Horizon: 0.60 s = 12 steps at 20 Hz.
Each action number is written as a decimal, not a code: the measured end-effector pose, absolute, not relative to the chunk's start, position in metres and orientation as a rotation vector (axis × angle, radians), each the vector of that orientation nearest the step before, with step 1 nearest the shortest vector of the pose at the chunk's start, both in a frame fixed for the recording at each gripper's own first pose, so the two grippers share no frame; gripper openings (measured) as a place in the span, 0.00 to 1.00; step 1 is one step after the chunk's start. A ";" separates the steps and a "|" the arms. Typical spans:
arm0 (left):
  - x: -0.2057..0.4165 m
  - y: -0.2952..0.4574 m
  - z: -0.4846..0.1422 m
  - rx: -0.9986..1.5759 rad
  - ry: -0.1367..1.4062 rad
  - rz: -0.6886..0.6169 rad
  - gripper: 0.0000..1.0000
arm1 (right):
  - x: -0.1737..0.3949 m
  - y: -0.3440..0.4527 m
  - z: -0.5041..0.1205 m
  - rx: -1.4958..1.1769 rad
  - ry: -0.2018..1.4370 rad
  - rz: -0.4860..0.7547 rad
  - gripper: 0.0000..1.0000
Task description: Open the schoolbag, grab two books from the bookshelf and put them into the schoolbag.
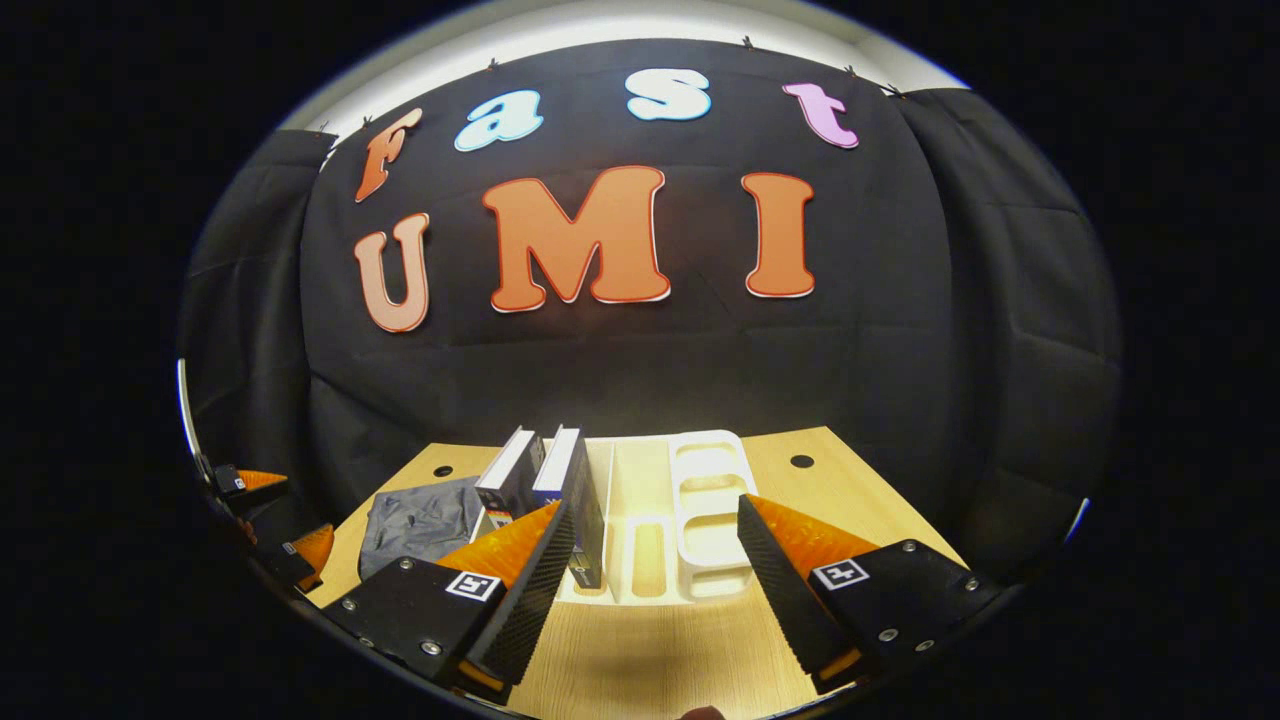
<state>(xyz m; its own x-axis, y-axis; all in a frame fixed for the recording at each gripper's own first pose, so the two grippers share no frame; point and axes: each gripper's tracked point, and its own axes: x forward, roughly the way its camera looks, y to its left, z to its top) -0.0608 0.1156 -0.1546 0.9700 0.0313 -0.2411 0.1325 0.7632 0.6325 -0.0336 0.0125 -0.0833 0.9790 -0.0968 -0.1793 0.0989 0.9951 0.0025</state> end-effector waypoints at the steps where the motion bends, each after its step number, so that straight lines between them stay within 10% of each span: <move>1: -0.060 0.115 -0.167 0.735 0.265 -0.064 0.97 | -0.034 0.010 -0.090 0.021 0.200 -0.099 0.97; 12: -0.059 0.105 -0.301 0.899 0.480 -0.227 0.97 | -0.037 -0.019 -0.138 0.011 0.326 -0.168 0.98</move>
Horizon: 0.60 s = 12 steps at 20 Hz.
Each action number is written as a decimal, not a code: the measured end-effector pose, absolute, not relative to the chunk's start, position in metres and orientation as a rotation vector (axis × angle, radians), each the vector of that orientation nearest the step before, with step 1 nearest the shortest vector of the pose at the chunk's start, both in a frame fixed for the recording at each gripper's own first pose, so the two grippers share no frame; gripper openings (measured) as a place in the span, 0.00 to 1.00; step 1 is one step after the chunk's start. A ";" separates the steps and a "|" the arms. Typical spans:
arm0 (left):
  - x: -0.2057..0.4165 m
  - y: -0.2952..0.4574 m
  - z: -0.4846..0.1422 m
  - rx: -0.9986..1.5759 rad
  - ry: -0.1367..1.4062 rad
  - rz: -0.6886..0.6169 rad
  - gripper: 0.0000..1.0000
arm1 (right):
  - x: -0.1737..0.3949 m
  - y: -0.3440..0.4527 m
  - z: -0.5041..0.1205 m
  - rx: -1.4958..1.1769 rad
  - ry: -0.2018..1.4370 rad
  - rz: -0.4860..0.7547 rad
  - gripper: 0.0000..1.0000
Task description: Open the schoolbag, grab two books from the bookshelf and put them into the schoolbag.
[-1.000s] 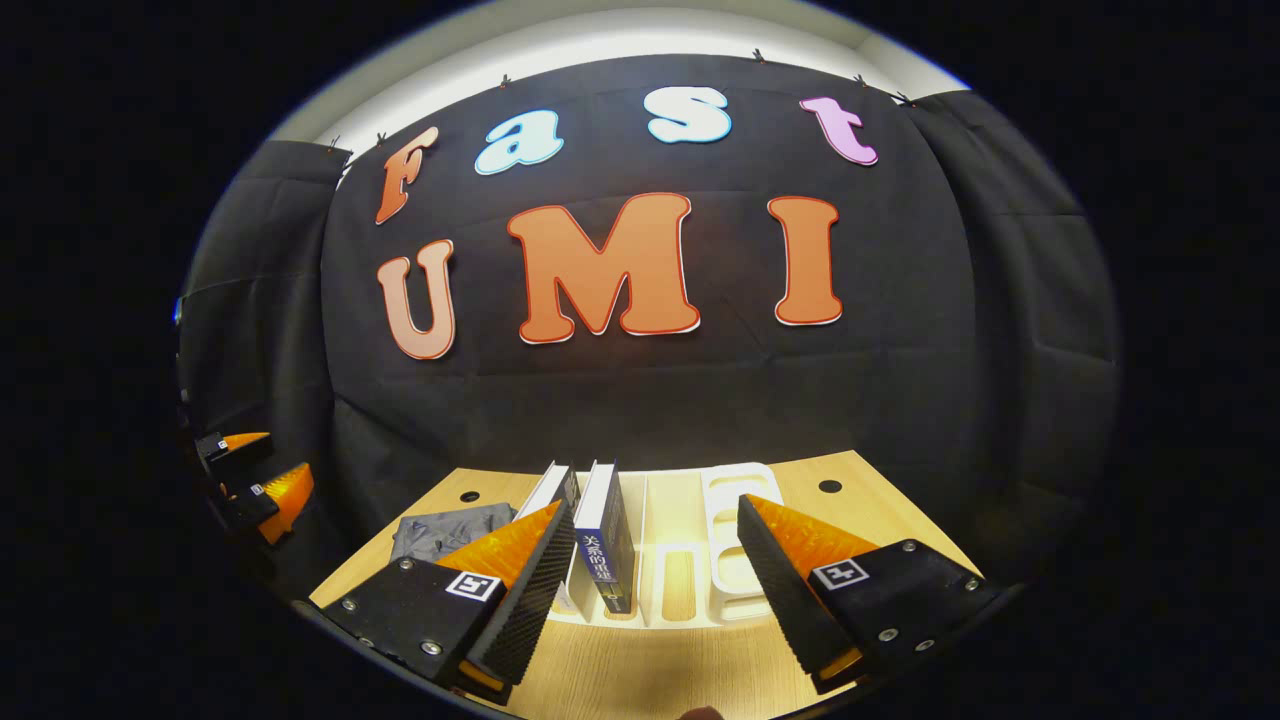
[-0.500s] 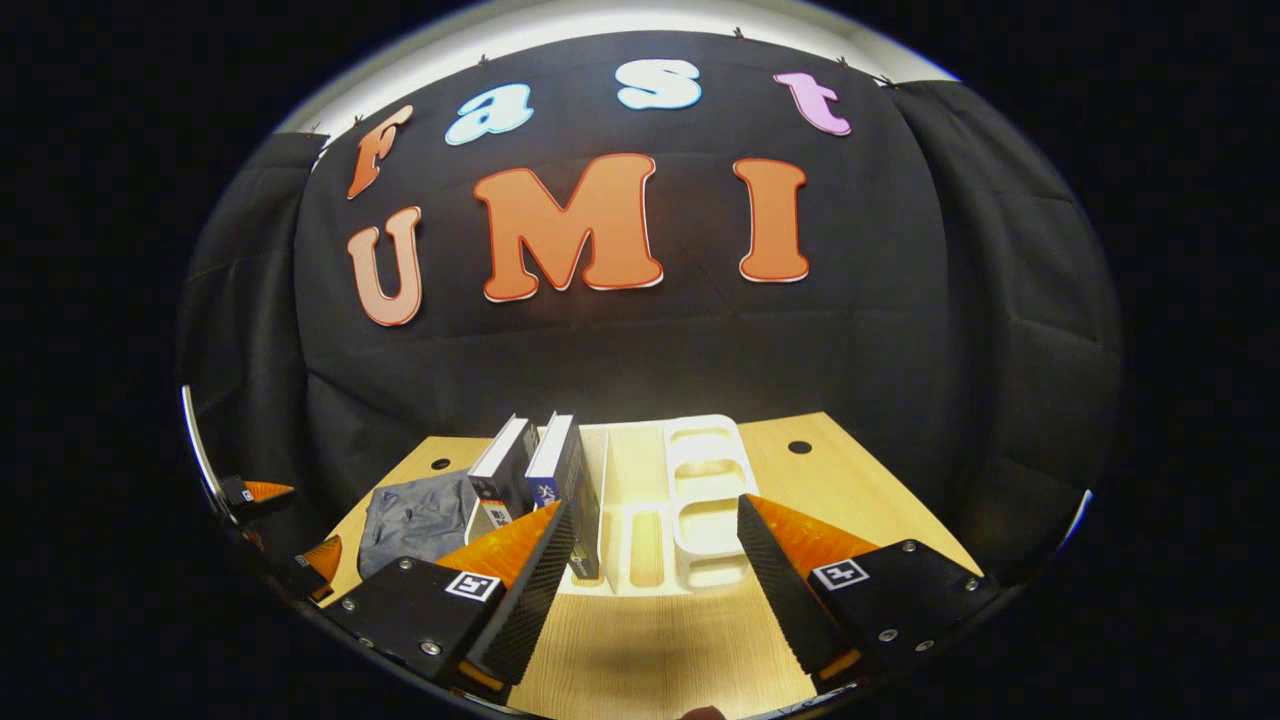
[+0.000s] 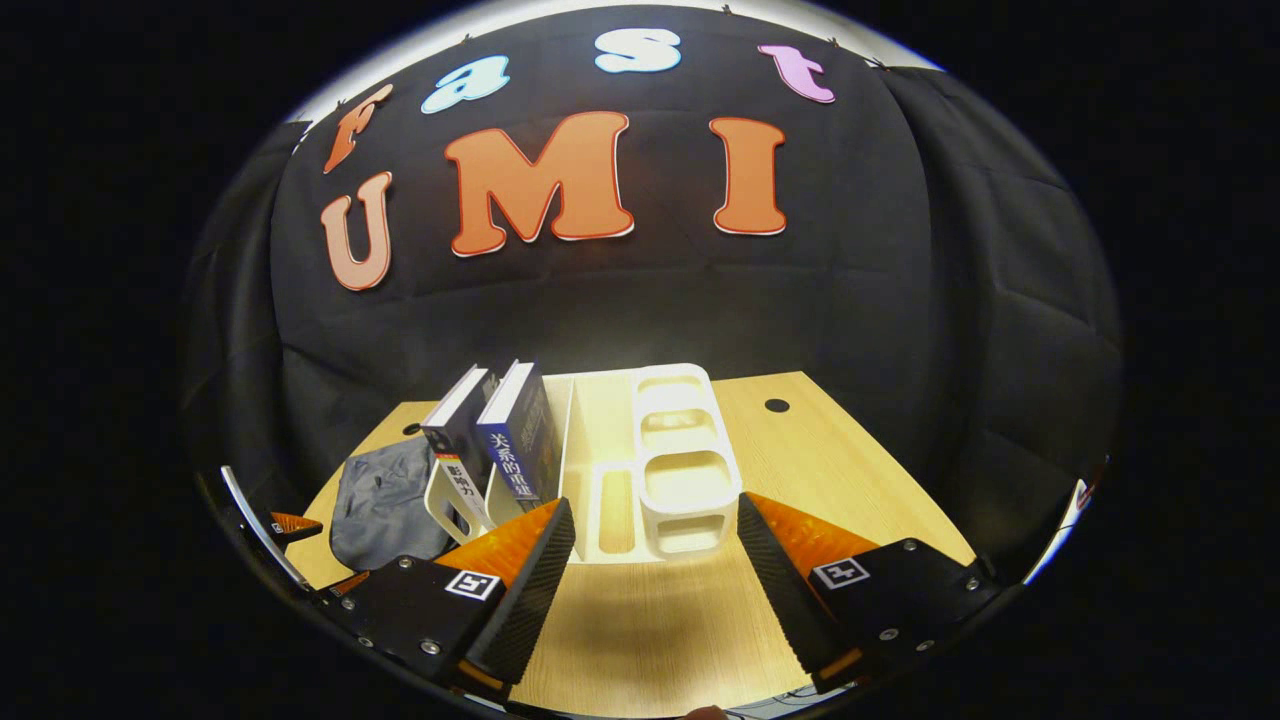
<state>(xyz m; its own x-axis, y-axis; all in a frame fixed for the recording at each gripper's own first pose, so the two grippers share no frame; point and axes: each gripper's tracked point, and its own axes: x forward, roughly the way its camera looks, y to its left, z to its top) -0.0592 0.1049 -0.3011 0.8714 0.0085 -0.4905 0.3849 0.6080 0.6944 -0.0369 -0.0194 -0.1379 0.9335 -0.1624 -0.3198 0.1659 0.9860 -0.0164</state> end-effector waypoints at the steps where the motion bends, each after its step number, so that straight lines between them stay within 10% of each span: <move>1: -0.054 0.107 -0.311 0.908 0.499 -0.230 0.97 | -0.037 -0.021 -0.142 0.006 0.336 -0.172 0.98; 10: -0.027 0.116 -0.358 0.985 0.606 -0.276 0.95 | -0.024 -0.028 -0.155 -0.014 0.391 -0.177 0.98; 12: -0.025 0.113 -0.362 0.995 0.623 -0.306 0.52 | -0.022 -0.025 -0.155 -0.001 0.397 -0.171 0.98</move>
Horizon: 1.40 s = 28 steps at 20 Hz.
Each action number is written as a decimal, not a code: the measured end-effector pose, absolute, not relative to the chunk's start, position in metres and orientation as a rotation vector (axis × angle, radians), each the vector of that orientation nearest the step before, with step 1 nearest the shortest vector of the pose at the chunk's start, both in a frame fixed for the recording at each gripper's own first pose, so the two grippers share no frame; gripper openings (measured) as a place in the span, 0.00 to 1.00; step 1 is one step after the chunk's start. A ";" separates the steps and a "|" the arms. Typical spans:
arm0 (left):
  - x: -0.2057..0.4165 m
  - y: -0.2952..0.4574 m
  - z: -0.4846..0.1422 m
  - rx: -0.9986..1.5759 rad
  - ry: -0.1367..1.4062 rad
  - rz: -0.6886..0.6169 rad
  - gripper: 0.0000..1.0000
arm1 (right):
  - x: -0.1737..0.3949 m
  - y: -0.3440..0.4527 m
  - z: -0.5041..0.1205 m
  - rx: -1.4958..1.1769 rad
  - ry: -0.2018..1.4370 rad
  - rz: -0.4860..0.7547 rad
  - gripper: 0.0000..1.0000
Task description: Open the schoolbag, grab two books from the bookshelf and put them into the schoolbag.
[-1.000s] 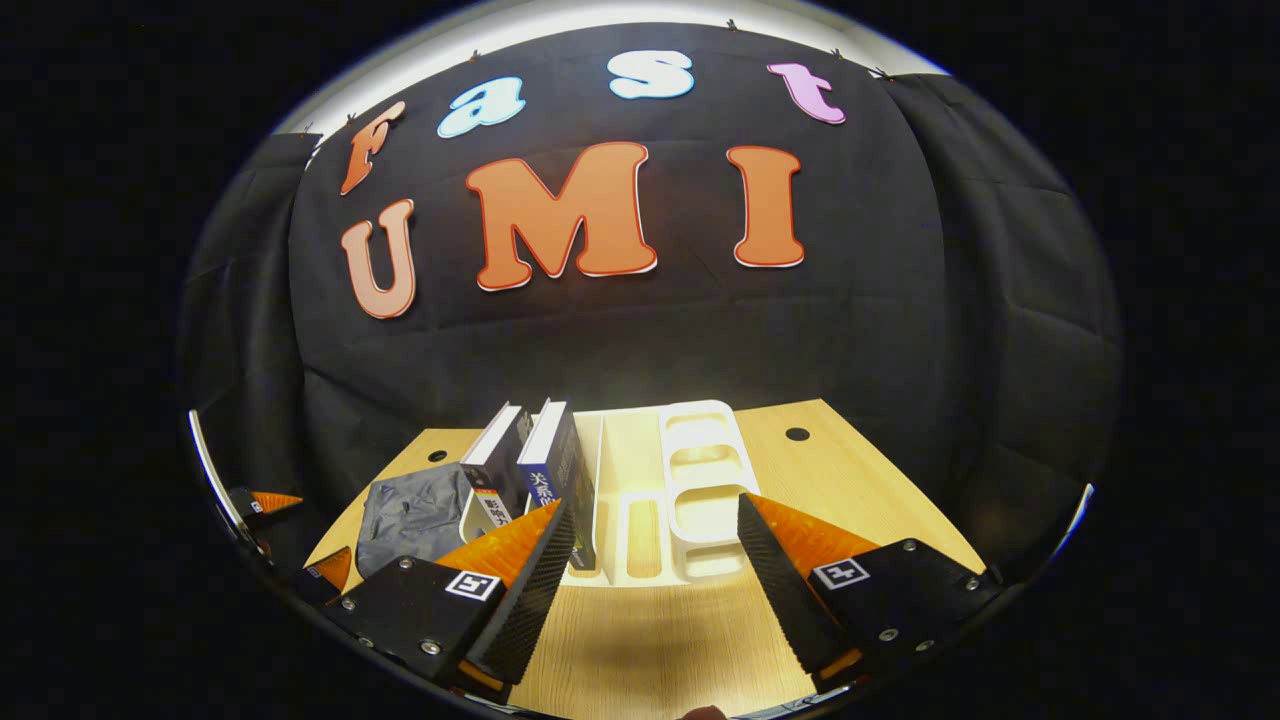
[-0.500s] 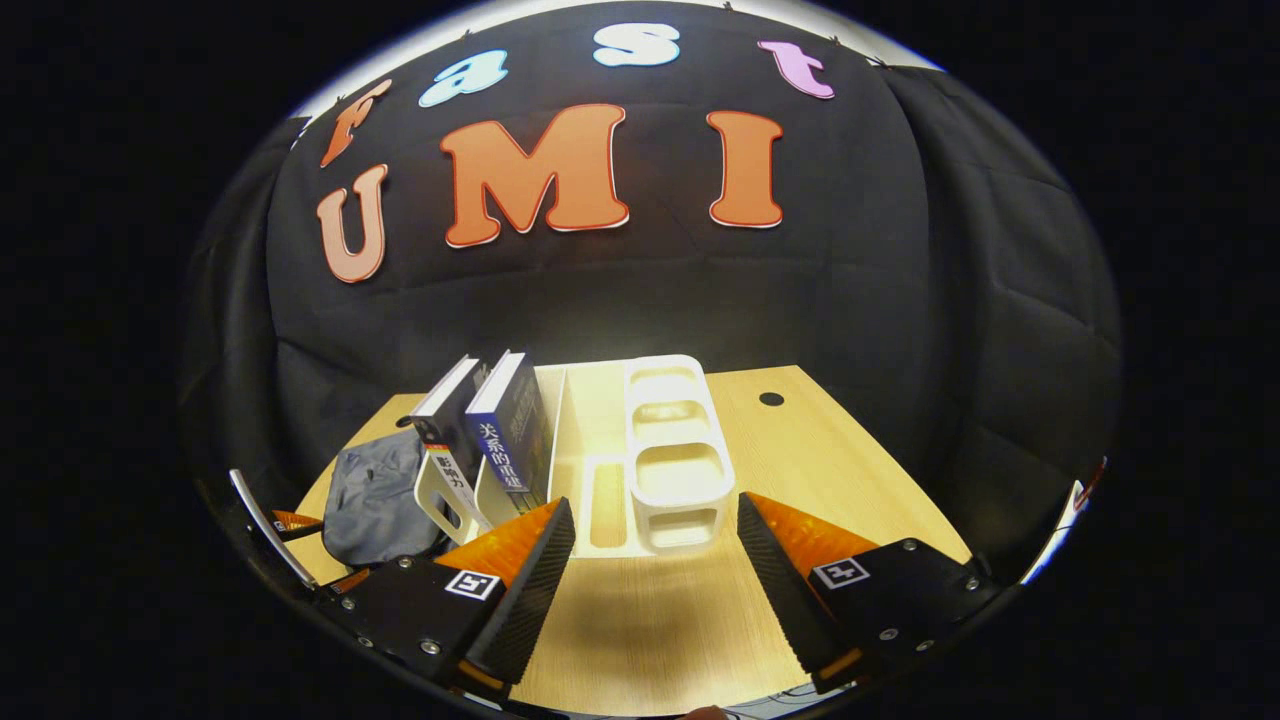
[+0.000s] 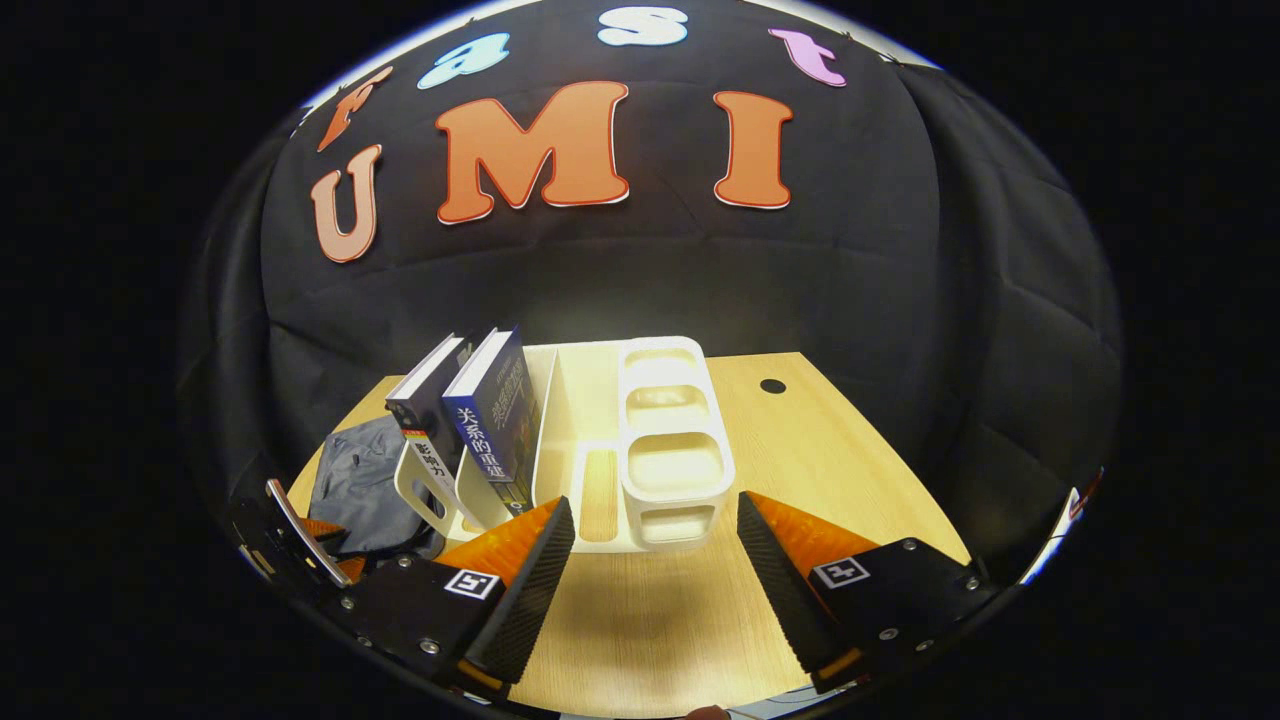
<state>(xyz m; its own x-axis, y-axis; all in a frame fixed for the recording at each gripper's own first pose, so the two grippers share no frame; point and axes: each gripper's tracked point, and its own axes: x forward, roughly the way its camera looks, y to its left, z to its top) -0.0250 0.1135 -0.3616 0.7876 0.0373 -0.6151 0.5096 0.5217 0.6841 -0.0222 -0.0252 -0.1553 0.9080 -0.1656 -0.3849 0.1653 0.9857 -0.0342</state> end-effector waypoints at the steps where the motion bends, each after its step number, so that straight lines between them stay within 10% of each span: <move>1: -0.022 0.115 -0.358 1.008 0.619 -0.296 0.46 | -0.020 -0.023 -0.154 0.006 0.400 -0.169 0.98; 3: -0.020 0.113 -0.359 0.975 0.649 -0.330 0.10 | -0.012 -0.020 -0.154 0.015 0.398 -0.171 0.98; 5: -0.022 0.113 -0.350 0.921 0.702 -0.363 0.05 | -0.007 -0.021 -0.149 0.014 0.391 -0.173 0.98; 28: 0.098 0.180 -0.113 0.840 0.583 -0.563 0.02 | -0.036 0.129 -0.087 0.304 0.509 -0.171 0.98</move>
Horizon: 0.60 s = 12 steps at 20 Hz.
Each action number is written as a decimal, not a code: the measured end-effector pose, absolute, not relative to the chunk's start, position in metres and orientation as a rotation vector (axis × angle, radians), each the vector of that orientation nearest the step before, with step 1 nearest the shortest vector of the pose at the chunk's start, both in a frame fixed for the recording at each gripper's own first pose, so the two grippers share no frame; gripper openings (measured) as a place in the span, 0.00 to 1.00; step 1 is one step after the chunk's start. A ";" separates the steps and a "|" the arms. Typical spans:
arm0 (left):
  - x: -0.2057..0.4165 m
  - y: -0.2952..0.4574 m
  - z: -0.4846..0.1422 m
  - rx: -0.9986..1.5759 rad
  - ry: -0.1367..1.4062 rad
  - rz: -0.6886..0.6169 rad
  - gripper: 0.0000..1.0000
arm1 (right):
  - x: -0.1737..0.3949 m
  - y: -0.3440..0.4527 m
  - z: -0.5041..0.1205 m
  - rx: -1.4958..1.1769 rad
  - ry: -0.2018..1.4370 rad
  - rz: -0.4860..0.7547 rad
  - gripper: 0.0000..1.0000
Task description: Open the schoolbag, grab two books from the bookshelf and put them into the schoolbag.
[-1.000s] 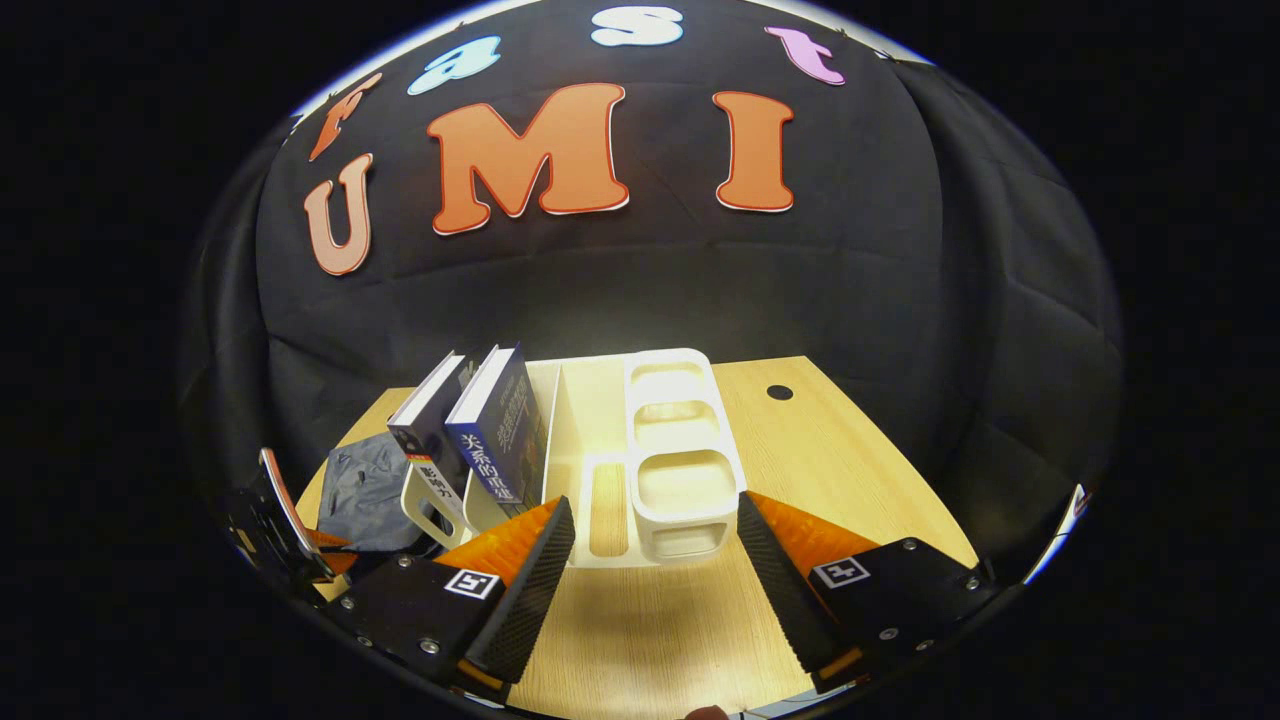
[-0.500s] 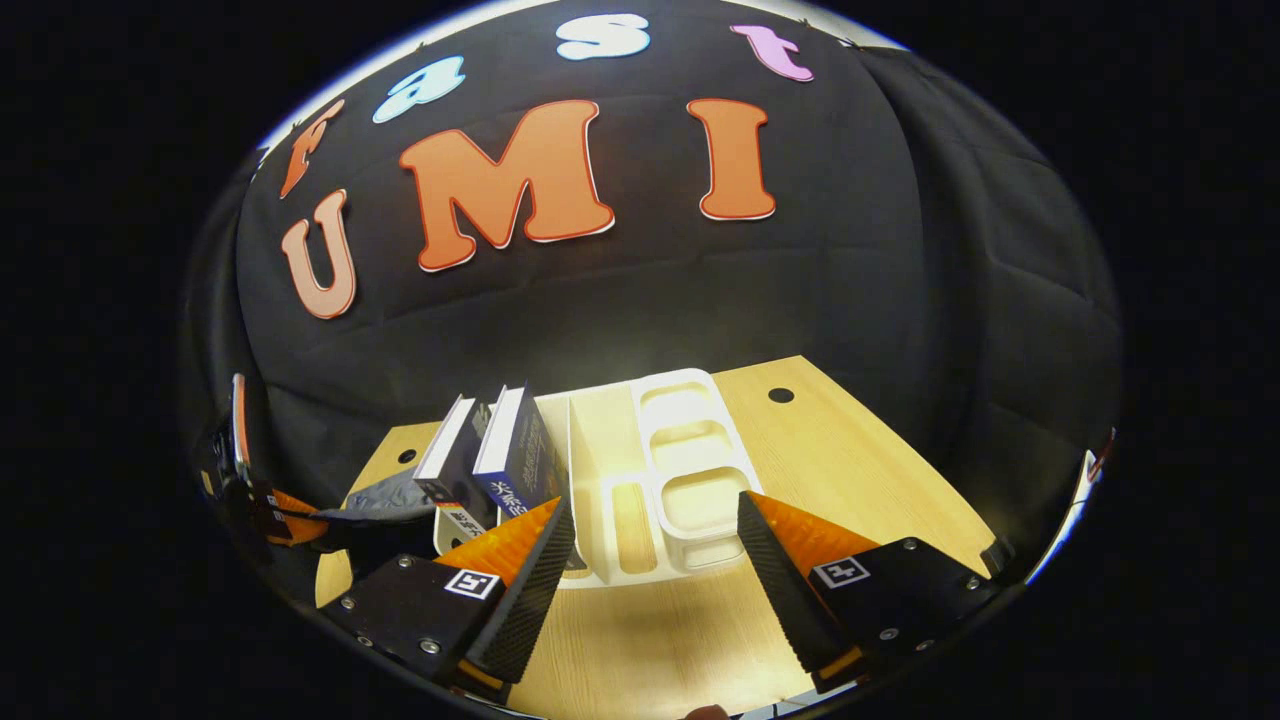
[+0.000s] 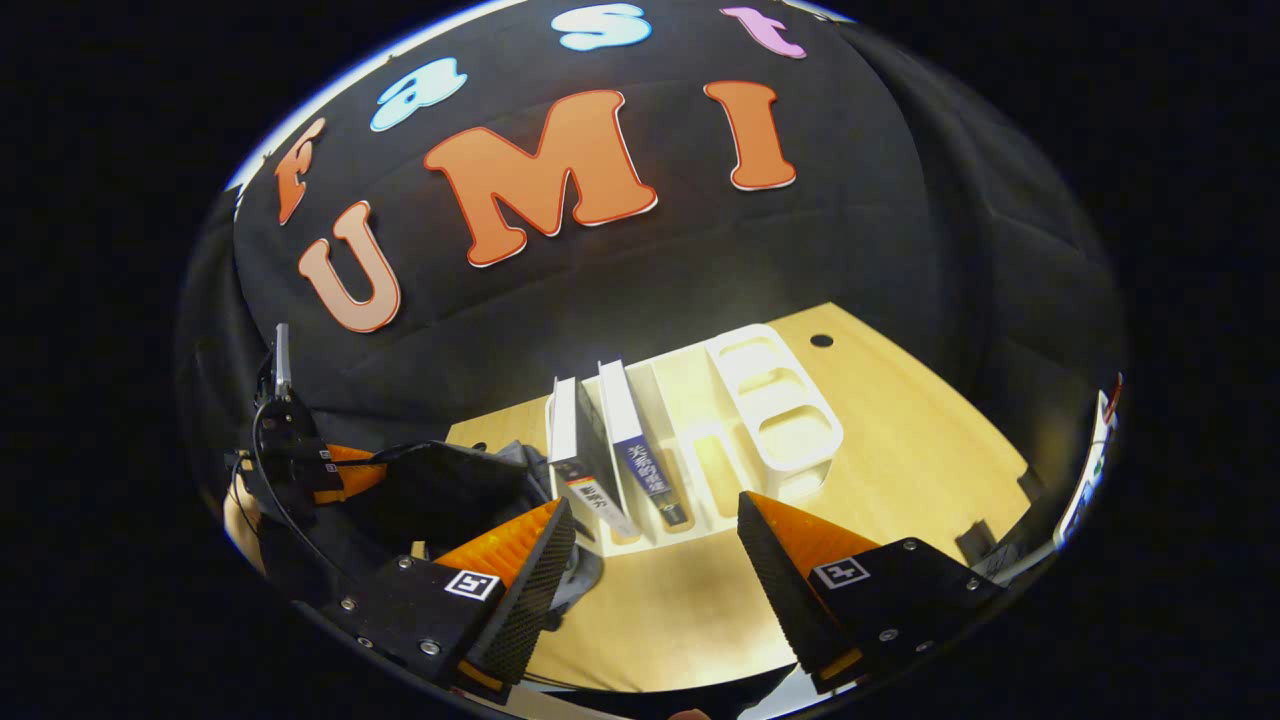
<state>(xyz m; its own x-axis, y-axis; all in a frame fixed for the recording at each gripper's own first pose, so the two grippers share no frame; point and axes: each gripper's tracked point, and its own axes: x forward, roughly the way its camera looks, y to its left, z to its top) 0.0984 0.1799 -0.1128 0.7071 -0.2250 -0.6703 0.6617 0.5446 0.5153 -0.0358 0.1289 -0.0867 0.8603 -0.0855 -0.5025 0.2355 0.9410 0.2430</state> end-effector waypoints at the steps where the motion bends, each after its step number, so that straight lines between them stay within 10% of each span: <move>1: 0.100 0.179 -0.110 0.823 0.571 -0.574 0.02 | -0.035 0.140 -0.082 0.304 0.532 -0.169 0.98; 12: 0.099 0.177 -0.127 0.793 0.571 -0.583 0.02 | 0.068 0.218 -0.029 -0.006 0.948 0.007 0.98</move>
<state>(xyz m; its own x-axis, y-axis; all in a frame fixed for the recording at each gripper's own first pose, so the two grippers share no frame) 0.0987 0.1767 -0.1273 0.7016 -0.2621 -0.6626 0.6681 0.5654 0.4838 0.0678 0.2176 -0.0286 0.5834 0.0037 -0.8122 -0.0089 1.0000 -0.0018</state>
